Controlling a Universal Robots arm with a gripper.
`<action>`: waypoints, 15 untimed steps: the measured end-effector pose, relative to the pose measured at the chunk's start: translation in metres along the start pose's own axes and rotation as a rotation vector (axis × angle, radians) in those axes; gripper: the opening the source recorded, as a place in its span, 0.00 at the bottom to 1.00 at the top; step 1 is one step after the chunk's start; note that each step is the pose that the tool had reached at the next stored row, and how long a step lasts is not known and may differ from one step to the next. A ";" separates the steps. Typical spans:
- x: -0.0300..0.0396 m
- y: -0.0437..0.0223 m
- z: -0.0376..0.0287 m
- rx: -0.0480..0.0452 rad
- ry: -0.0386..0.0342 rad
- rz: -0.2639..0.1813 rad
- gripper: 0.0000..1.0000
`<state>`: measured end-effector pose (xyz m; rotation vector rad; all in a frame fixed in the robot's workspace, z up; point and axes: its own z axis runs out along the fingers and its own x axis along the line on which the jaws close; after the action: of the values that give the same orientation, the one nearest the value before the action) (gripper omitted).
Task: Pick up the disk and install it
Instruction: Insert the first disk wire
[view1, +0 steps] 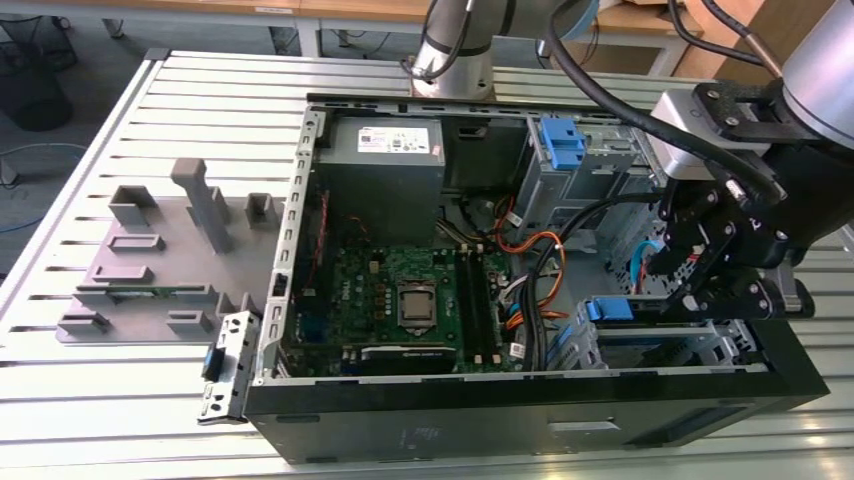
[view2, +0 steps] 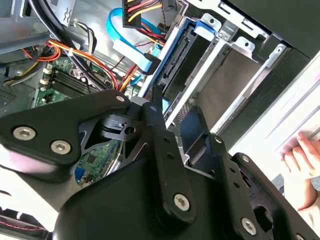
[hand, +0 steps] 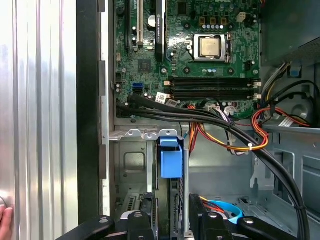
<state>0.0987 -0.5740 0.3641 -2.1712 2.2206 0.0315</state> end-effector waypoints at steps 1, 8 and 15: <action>0.0000 0.0000 -0.0005 0.0000 -0.0001 0.000 0.42; -0.0001 -0.0001 -0.0021 0.0000 -0.0003 0.000 0.42; -0.0001 -0.0001 -0.0033 0.0000 -0.0002 0.000 0.42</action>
<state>0.0988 -0.5741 0.3674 -2.1712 2.2205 0.0318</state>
